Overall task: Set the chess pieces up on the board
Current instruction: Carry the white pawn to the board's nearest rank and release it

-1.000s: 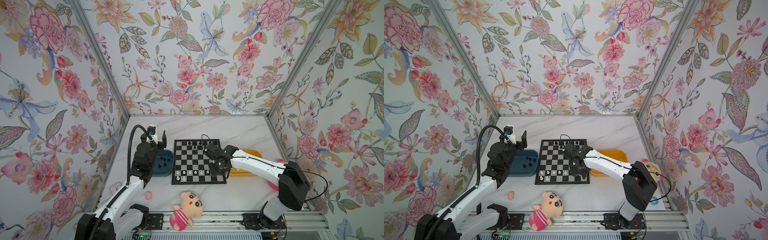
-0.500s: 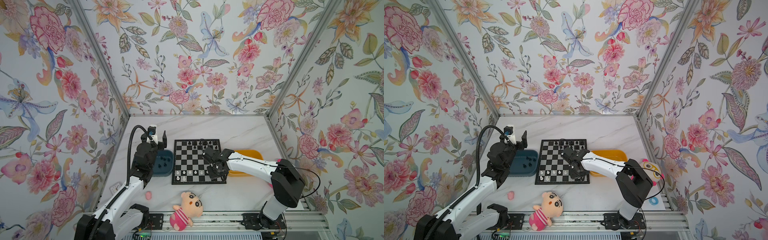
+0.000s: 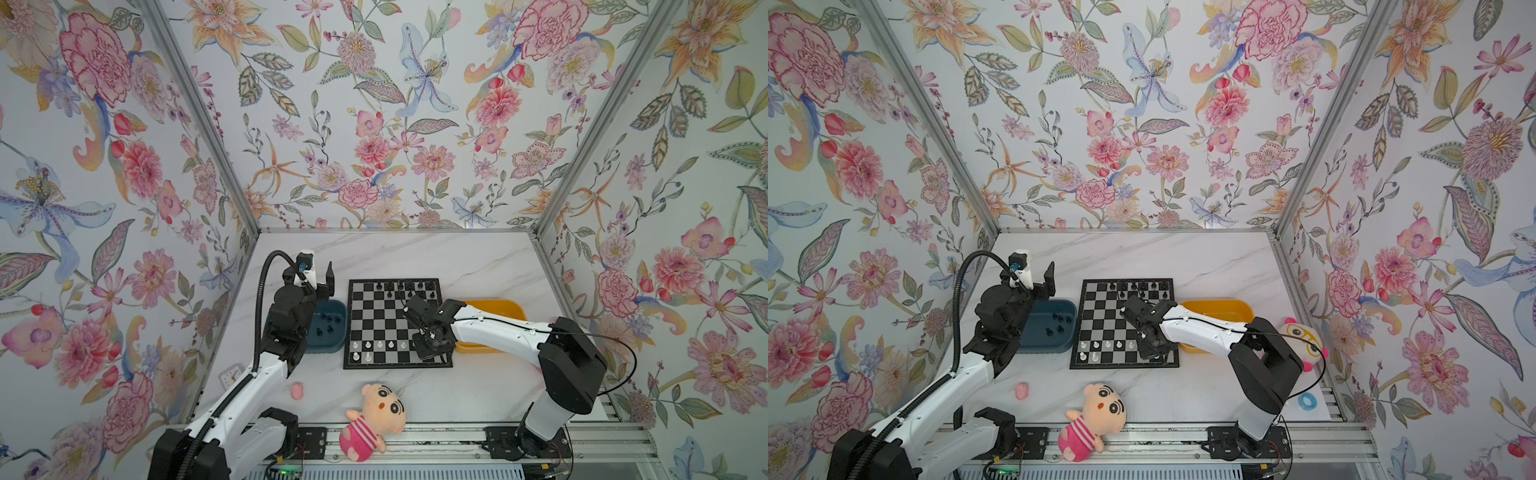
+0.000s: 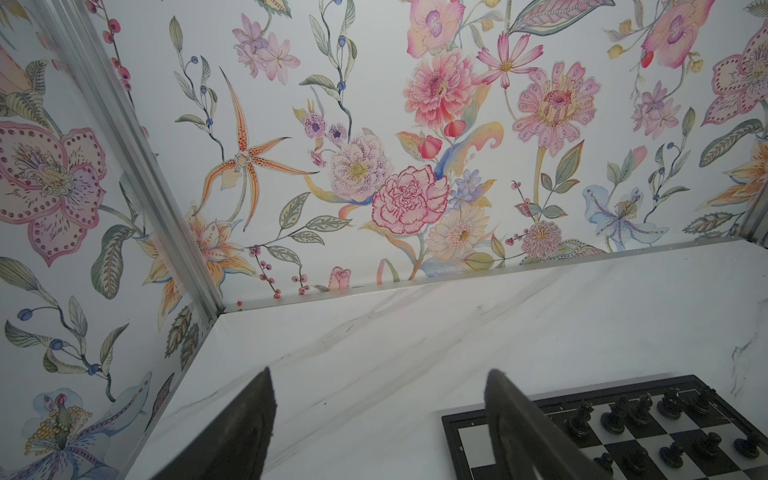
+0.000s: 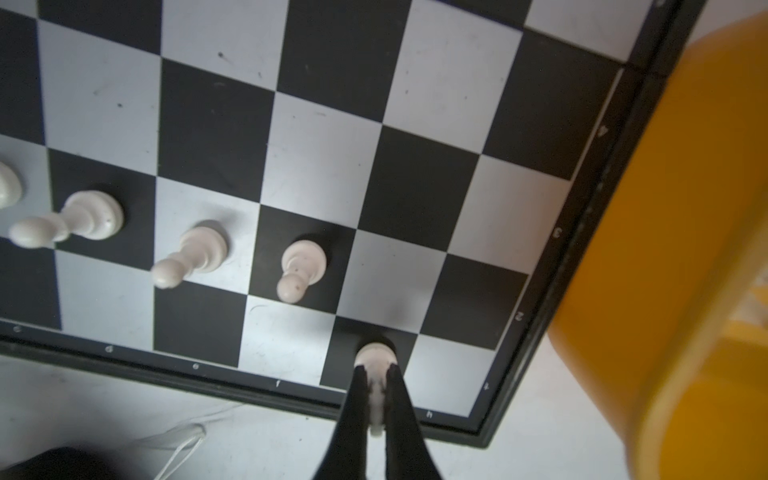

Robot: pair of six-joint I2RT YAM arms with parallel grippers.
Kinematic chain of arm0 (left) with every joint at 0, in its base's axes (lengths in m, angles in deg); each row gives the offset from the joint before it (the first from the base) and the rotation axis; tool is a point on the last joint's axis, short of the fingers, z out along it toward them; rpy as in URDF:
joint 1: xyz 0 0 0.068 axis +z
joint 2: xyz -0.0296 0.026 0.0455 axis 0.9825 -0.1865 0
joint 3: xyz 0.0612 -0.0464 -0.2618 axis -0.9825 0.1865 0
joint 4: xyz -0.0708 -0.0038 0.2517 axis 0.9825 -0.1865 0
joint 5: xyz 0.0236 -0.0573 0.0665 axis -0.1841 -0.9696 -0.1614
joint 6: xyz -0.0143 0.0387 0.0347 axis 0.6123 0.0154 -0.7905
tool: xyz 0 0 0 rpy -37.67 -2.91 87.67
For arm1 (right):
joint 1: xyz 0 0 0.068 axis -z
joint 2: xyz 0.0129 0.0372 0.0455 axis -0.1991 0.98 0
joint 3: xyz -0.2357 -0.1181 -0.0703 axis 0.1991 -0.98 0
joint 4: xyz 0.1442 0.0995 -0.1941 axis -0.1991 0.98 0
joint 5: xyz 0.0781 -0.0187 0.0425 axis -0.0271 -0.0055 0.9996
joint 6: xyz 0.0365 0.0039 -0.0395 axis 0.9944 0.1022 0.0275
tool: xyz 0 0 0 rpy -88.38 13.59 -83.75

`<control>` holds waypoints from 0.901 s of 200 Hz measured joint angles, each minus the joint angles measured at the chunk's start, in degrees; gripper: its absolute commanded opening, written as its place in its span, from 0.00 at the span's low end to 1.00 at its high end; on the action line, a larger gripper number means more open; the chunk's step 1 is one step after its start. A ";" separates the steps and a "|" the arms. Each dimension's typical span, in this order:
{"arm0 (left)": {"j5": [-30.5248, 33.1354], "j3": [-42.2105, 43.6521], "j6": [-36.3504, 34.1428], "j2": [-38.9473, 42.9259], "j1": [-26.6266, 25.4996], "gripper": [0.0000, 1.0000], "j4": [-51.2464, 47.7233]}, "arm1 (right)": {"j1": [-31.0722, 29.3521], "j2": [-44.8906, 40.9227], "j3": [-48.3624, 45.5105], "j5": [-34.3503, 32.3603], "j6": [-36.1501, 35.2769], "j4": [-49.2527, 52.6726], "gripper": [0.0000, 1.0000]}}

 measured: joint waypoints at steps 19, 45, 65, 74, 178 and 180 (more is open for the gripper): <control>0.00 0.00 0.00 0.00 -0.04 0.80 0.00 | -0.13 0.00 -0.02 -0.02 0.13 0.00 0.00; 0.02 0.02 0.00 0.04 -0.24 0.80 -0.02 | -0.33 -0.02 -0.07 -0.04 0.44 -0.07 0.00; 0.02 0.15 -0.02 0.15 -0.26 0.80 0.00 | -0.39 -0.02 -0.20 -0.07 0.63 -0.24 0.00; 0.02 0.28 -0.02 0.22 -0.26 0.80 0.02 | -0.50 -0.02 -0.24 -0.15 0.72 -0.26 0.00; 0.02 0.74 -0.02 0.28 -0.31 0.81 -0.44 | -1.07 -0.31 -1.75 -0.44 2.14 -0.59 0.28; 0.02 0.74 -0.02 0.28 -0.31 0.81 -0.44 | -1.07 -0.31 -1.75 -0.44 2.16 -0.61 0.28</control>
